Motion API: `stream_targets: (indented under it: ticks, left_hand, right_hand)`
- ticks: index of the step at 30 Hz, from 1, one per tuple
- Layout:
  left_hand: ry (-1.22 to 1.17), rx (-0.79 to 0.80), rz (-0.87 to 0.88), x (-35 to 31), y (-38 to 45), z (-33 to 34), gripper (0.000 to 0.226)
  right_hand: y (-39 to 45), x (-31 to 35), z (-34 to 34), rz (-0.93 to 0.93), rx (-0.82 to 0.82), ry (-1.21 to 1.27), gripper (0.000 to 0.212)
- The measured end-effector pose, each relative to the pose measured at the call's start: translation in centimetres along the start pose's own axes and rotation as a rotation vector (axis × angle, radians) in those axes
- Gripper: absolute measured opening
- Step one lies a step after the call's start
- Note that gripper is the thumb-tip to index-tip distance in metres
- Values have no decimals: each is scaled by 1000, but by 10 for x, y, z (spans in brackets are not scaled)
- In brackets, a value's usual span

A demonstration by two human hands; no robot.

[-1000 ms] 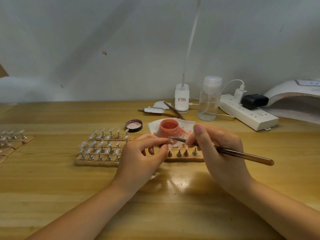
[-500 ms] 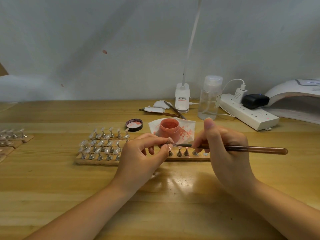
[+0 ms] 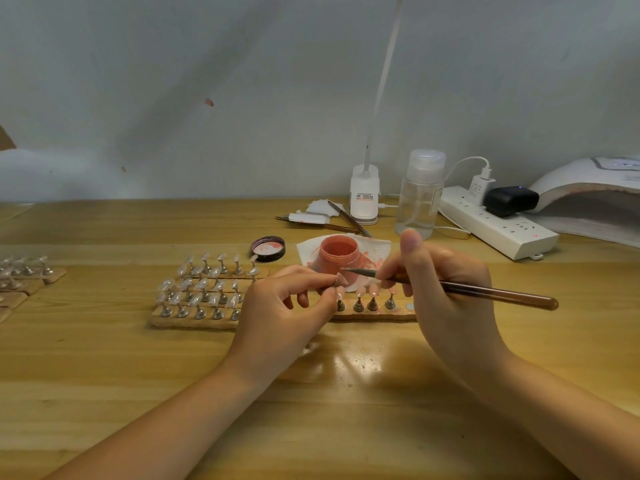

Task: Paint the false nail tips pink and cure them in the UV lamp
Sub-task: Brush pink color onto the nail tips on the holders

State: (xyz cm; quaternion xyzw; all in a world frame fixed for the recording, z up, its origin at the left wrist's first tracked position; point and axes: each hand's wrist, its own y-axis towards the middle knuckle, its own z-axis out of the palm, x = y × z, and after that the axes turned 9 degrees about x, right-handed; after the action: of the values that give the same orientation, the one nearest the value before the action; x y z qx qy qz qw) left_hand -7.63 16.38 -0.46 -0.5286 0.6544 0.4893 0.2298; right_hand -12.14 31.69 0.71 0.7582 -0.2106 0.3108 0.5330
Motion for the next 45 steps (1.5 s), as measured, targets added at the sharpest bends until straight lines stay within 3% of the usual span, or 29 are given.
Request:
stream_targets:
  ticks: [8, 13, 17, 25, 31, 36, 45]
  left_hand:
    - [-11, 6, 4, 0, -1, 0, 20]
    - [-1, 5, 8, 1, 0, 0, 22]
    - [5, 17, 16, 3, 1, -1, 23]
    - [-39, -15, 4, 8, 4, -2, 10]
    - [-10, 26, -2, 10, 3, -3, 13]
    - [-22, 11, -1, 10, 4, -3, 16]
    - [-29, 10, -2, 10, 4, -4, 17]
  right_hand:
    - [-1, 1, -3, 42, -61, 85, 41]
    - [-2, -1, -1, 34, 6, 24, 40]
    - [-3, 0, -5, 92, -73, 99, 47]
    - [-6, -3, -3, -22, -66, 23, 37]
    - [-5, -3, -2, -97, -1, -86, 32]
    - [-8, -4, -1, -84, 36, -94, 43]
    - [-7, -3, 1, -57, -1, -55, 35]
